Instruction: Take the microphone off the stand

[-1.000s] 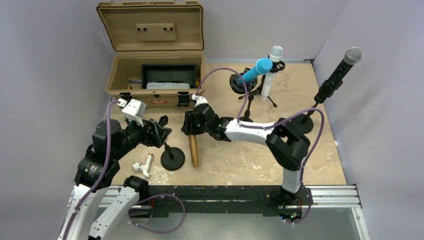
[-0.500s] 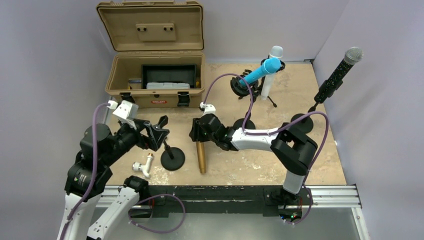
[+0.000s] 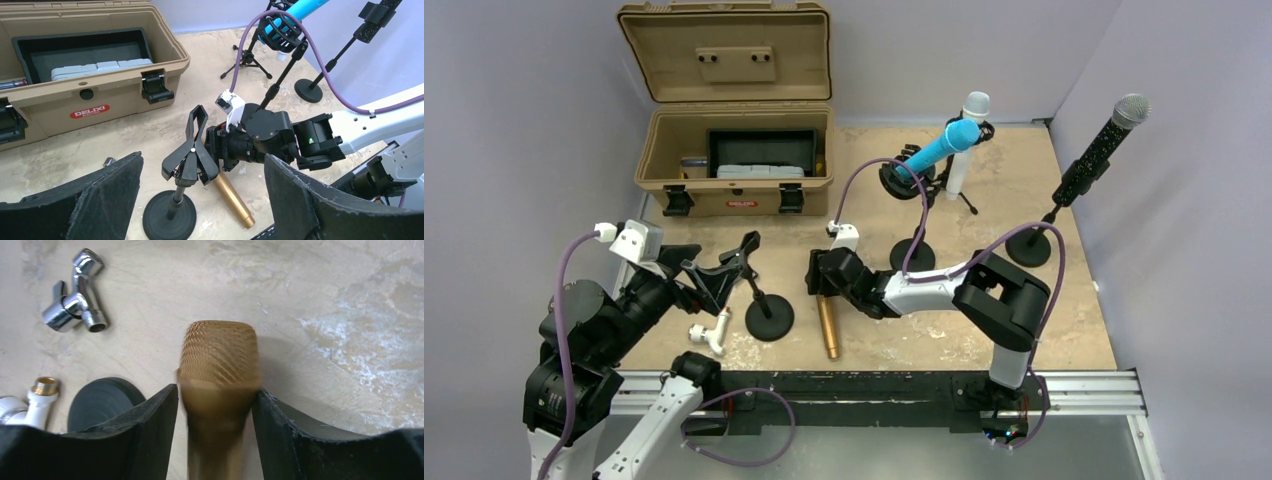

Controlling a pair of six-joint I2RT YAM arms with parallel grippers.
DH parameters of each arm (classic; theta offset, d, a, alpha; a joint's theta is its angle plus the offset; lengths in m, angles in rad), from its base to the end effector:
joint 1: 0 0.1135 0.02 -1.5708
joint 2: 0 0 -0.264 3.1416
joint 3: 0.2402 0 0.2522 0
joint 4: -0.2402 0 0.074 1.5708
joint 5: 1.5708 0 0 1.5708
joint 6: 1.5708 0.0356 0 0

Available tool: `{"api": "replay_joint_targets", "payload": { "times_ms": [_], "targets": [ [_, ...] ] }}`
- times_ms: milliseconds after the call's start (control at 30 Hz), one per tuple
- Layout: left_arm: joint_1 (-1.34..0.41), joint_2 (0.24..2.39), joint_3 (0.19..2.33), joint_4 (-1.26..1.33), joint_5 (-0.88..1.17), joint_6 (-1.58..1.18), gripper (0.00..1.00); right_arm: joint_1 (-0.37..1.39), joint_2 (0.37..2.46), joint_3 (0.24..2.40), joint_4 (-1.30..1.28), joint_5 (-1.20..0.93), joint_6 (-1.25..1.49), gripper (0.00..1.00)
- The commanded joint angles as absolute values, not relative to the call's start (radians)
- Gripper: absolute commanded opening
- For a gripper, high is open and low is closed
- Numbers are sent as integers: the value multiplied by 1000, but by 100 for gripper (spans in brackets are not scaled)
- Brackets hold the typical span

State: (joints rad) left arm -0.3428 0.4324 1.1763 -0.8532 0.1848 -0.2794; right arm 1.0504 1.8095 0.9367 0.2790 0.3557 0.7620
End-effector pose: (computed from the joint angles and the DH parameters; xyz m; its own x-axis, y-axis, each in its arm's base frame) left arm 0.0244 -0.0157 0.4223 -0.2373 -0.2031 -0.9500 0.4546 0.8410 -0.2934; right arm 0.1971 0.3190 0.1608 -0.6637 0.1435 -0.7341 -0.2925 0.8535 0.4312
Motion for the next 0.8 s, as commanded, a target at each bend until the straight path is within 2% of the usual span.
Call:
{"api": "replay_joint_targets", "payload": {
  "times_ms": [0,467,633,767],
  "targets": [
    [-344,432,1194,-848,181,-302,89,1058,1833,908,360,435,809,56],
    [-343,405,1178,-863,174,-305,89,1121,1775,888,382,468,747,71],
    [-343,416,1192,-865,169,-312,89,1148,1666,892,362,473,682,88],
    [-343,411,1188,-874,156,-327,90,1155,1609,938,320,459,632,88]
  ]
}}
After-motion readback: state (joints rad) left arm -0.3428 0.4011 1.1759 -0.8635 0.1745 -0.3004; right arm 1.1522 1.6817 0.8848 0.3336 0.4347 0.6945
